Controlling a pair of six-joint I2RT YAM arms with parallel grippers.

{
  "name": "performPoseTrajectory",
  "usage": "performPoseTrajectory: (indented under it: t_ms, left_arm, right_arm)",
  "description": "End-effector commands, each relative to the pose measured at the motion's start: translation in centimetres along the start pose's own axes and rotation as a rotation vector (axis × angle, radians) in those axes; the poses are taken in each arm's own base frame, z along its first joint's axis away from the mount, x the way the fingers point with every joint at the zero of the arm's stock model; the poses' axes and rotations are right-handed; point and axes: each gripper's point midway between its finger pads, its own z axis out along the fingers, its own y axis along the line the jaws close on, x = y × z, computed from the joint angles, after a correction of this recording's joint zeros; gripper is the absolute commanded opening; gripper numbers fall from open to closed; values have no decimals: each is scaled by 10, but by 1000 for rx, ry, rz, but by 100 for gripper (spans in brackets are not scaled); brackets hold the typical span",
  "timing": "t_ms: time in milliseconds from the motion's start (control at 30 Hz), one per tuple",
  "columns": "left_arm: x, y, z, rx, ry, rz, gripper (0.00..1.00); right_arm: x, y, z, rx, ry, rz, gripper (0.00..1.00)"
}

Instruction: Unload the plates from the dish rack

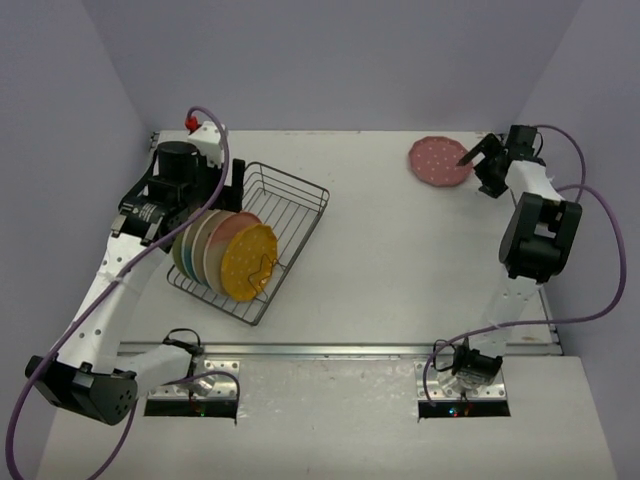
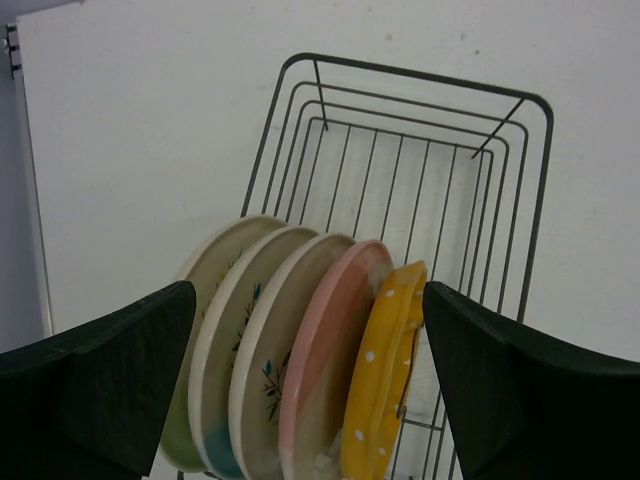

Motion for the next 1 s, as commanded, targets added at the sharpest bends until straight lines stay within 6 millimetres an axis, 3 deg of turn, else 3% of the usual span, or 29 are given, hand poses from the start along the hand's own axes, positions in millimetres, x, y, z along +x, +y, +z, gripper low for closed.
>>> performPoseTrajectory:
  t_ms: [0, 67, 133, 167, 200, 300, 500, 700, 967]
  left_arm:
    - [30, -4, 0, 63, 103, 105, 82]
    - [50, -15, 2, 131, 178, 122, 68]
    - [64, -20, 3, 166, 228, 127, 61]
    - [70, -23, 4, 183, 241, 129, 56]
    - [73, -25, 3, 196, 253, 129, 54]
    - [87, -28, 5, 217, 295, 131, 51]
    - [112, -31, 8, 238, 360, 145, 48]
    - [138, -33, 13, 251, 418, 158, 45]
    - [152, -44, 23, 314, 460, 154, 34]
  right_arm:
    - [-4, 5, -66, -29, -103, -304, 99]
    - [27, 16, -83, -157, -59, -377, 99]
    - [36, 35, -116, -253, -86, -446, 99]
    - [50, 38, -121, -287, -62, -481, 99]
    - [54, 50, -138, -322, -87, -523, 99]
    - [70, 63, -160, -369, -114, -623, 99]
    - [89, 79, -178, -430, -110, -680, 99]
    - [100, 88, -177, -461, -70, -679, 99]
    - [113, 95, -180, -513, -36, -683, 99]
